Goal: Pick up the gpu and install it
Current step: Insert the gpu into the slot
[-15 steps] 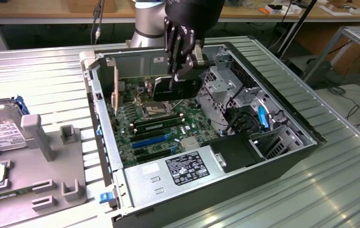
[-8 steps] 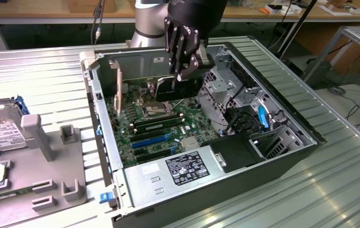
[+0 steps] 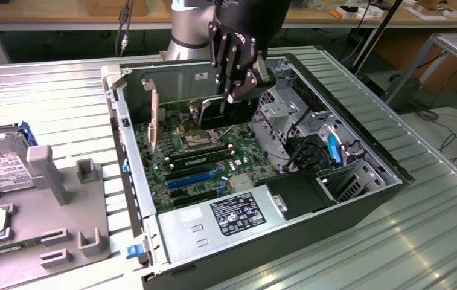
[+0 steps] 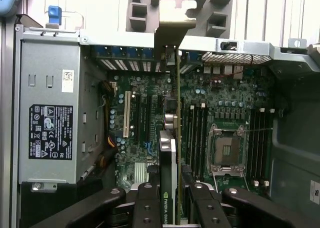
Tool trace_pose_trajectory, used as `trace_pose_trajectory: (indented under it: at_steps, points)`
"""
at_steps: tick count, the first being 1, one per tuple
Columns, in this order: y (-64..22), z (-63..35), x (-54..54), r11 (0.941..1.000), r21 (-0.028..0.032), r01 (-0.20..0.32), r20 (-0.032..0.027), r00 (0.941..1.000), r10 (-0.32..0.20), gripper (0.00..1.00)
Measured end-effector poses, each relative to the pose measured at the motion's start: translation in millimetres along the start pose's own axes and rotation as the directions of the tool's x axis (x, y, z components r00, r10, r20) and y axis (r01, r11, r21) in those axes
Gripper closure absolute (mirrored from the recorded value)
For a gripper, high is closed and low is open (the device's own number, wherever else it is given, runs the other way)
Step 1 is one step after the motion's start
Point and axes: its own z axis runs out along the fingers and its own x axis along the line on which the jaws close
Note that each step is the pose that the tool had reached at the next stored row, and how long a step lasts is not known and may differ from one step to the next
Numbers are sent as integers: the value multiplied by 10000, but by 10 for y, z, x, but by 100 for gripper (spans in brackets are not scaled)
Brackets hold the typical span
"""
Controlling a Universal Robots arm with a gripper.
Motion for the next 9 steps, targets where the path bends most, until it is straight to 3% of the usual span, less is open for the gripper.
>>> trace_pose_trajectory:
  at_steps: [9]
  points:
    - [-6, 12, -111, 10000, 0, -1, 0, 10000, 1, 73]
